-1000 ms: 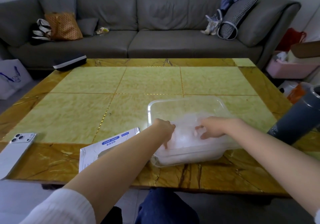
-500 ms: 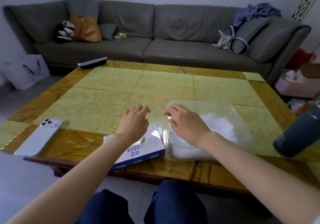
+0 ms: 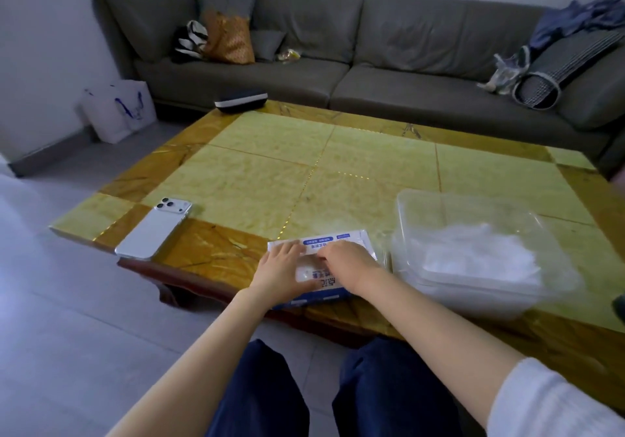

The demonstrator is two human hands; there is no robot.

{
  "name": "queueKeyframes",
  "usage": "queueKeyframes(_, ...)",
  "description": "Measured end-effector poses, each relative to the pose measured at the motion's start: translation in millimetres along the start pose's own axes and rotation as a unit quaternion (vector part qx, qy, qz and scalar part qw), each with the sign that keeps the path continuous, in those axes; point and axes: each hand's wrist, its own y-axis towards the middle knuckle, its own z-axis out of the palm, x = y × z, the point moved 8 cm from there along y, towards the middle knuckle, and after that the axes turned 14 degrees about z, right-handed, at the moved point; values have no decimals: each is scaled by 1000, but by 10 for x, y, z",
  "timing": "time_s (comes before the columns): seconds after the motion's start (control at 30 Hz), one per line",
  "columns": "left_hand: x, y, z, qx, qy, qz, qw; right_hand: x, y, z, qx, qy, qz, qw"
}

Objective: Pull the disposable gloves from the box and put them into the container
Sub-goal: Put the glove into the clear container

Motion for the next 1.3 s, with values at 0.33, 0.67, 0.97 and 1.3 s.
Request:
queueKeyframes(0.33, 33, -10, 39, -20, -22, 2, 1000, 195, 133, -75, -21, -173, -18, 985)
queueKeyframes(0.67, 21, -16, 23, -5, -25, 2, 1000, -322, 55, -339, -72, 129, 108, 983)
queueKeyframes(0.97, 5, -26, 20, -3, -28, 0, 1000, -253, 5, -390, -28, 191, 96, 976)
queueKeyframes(1.3, 19, -15, 25, -1, -31, -3, 1000, -611, -10, -724, -147, 205, 128, 959)
